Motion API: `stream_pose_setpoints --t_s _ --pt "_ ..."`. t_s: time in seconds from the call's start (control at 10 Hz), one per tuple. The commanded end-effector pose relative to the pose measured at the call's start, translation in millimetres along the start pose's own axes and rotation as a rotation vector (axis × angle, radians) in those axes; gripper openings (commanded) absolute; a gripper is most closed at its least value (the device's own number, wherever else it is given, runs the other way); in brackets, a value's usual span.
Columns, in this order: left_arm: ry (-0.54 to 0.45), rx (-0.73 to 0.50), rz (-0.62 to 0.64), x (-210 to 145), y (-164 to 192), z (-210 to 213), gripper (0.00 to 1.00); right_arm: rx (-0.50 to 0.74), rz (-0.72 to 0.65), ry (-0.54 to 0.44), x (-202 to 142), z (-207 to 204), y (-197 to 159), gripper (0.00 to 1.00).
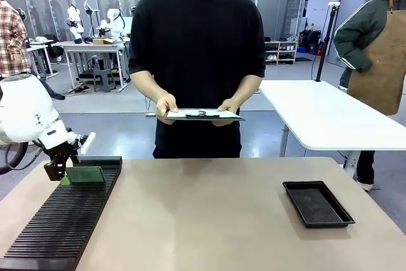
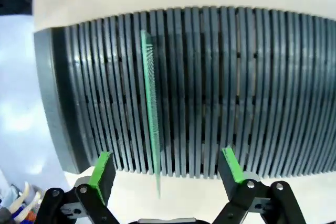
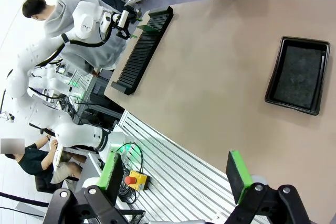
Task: Inspect the PCB.
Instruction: Pick up the Blank PCB and present it to the human.
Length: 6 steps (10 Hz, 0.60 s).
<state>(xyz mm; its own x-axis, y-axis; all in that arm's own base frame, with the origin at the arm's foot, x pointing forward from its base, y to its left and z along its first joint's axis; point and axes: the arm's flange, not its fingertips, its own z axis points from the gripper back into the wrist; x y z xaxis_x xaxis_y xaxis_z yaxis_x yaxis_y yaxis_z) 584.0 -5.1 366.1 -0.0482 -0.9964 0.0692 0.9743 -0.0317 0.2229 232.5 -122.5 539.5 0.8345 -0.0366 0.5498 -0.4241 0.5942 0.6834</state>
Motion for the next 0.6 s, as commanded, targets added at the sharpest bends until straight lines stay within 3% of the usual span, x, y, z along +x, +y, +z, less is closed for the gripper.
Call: stream_pose_setpoints --t_s 0.0,0.2,0.5 --pt "-0.036 -0.048 0.036 -8 20 -8 1.00 0.010 0.009 -0.006 0 1 1 1.00" --pt "-0.032 -0.090 0.035 -11 20 -19 1.00 0.010 0.009 -0.006 0 1 1 1.00" --pt "-0.027 -0.099 0.046 -14 20 -22 0.11 0.010 0.009 -0.006 0 1 1 1.00"
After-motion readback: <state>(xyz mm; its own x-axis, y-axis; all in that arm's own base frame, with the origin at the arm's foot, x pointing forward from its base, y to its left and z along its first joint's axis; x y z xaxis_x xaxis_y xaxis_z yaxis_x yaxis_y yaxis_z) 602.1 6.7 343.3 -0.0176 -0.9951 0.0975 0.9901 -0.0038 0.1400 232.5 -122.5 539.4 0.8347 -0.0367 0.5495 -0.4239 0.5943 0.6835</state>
